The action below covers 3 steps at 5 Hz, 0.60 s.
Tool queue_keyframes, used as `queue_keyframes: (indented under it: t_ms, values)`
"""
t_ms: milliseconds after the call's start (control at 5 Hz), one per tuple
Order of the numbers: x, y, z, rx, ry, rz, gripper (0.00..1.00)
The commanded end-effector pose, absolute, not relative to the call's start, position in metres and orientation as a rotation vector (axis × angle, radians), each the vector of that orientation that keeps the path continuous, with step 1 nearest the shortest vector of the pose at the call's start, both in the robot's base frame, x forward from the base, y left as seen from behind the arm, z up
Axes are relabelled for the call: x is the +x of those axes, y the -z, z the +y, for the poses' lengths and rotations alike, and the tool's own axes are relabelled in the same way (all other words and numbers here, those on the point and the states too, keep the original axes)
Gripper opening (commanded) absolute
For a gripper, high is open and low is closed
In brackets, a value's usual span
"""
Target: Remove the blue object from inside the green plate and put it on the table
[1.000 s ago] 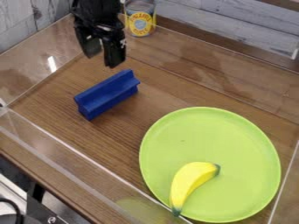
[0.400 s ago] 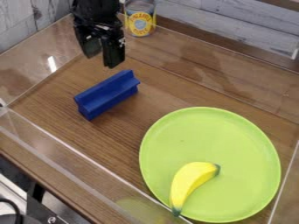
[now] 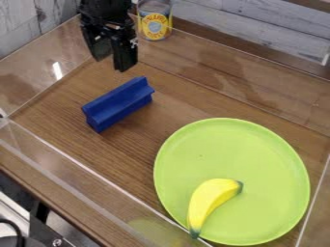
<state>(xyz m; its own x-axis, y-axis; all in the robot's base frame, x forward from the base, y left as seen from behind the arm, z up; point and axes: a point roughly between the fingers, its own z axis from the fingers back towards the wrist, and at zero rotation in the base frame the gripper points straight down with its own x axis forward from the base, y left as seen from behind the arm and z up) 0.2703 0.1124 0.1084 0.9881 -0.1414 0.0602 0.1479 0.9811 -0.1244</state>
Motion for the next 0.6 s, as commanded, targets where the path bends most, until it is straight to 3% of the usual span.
queue_keyframes:
  t_ms: [0,400]
  values:
    - [0.2710,-0.1201,0.1169,-0.115,0.137,-0.087,1.00]
    - [0.2667,-0.1175,0.1143,-0.133,0.148,-0.073,1.00]
